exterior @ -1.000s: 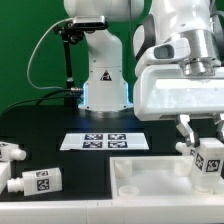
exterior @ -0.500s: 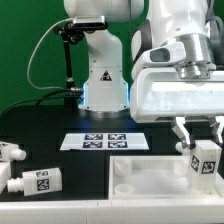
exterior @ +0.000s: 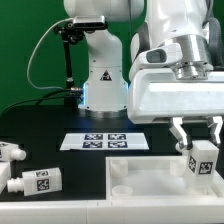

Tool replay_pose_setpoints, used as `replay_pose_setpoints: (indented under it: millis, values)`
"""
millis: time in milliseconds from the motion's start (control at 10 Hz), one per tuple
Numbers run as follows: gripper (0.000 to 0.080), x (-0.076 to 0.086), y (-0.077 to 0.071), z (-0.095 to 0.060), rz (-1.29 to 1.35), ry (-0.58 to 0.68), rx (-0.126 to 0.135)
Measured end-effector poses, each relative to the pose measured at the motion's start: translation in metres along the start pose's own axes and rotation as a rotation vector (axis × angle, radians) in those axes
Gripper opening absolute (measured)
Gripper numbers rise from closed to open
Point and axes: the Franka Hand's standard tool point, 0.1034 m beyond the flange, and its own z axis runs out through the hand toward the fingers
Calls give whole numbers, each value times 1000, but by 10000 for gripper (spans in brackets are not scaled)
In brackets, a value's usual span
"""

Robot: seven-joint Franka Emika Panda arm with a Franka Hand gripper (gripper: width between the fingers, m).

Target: Assemble one leg

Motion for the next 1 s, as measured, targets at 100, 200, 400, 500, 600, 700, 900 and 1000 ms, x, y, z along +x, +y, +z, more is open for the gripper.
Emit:
replay_pose_setpoints:
  millis: [100,200,400,500,600,700,900,1000]
  values:
    - [369,-1,0,0,-4,-3,0]
    - [535,-1,0,0,-7,-3,-1]
    - [626,-1,2,1,-3,-5,-4]
    - [626,-1,2,1,-6,-5,-5]
    - [645,-2,3,1,-8,-5,-6]
    - [645,-2,3,1,-8,-10,-6]
    - [649,7,10,3,23,-108,-5]
    - [649,9,11,5,34,-144,-2]
